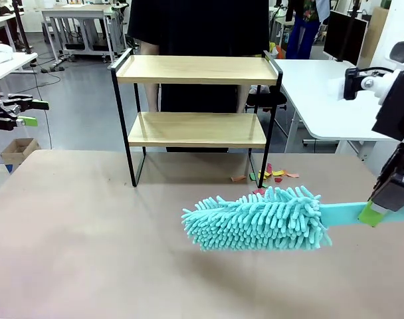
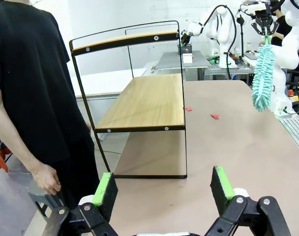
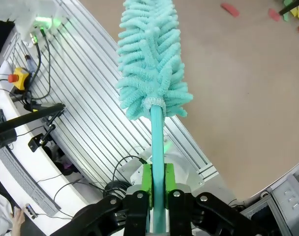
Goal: Clean the shelf.
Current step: Hand the Duster back to the human.
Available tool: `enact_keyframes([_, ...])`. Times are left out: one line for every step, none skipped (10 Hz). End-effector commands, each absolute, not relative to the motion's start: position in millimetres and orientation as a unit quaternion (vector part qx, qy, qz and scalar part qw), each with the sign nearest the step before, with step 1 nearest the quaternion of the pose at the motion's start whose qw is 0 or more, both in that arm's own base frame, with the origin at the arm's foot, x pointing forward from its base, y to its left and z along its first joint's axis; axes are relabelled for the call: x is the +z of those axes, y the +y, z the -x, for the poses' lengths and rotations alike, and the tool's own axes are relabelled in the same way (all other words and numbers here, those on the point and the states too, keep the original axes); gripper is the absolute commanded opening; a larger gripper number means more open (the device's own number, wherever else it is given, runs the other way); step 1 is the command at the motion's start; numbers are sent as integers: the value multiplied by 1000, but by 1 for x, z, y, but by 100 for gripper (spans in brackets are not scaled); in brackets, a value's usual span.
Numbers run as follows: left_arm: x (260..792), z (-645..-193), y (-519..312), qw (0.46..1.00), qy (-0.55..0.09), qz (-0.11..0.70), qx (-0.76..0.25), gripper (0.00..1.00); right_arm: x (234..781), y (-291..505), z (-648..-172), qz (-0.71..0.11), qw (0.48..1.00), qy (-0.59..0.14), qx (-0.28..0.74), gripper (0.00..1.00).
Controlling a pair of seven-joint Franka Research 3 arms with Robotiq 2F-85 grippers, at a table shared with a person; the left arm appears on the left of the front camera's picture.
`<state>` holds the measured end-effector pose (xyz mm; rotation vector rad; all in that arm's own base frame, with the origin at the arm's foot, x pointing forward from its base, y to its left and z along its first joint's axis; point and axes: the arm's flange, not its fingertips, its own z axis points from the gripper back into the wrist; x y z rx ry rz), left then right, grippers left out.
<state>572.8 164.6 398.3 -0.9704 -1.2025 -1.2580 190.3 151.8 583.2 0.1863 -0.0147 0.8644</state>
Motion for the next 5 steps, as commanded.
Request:
enact_keyframes([400,-570,164,544,-507,408,-530,100,589,152,-192,-95,905,-7,415,13])
enact_keyframes([400,-570,164,544,-507,408,-530,100,589,152,-192,-95,905,-7,415,13])
enact_keyframes([400,-570,164,544,-507,408,-530,100,589,152,-192,-95,905,-7,415,13])
enact_keyframes([400,-570,164,544,-507,408,-530,100,589,152,-192,-95,905,-7,415,13])
enact_keyframes([400,-570,164,544,-507,408,-530,100,589,152,-192,-95,905,-7,415,13])
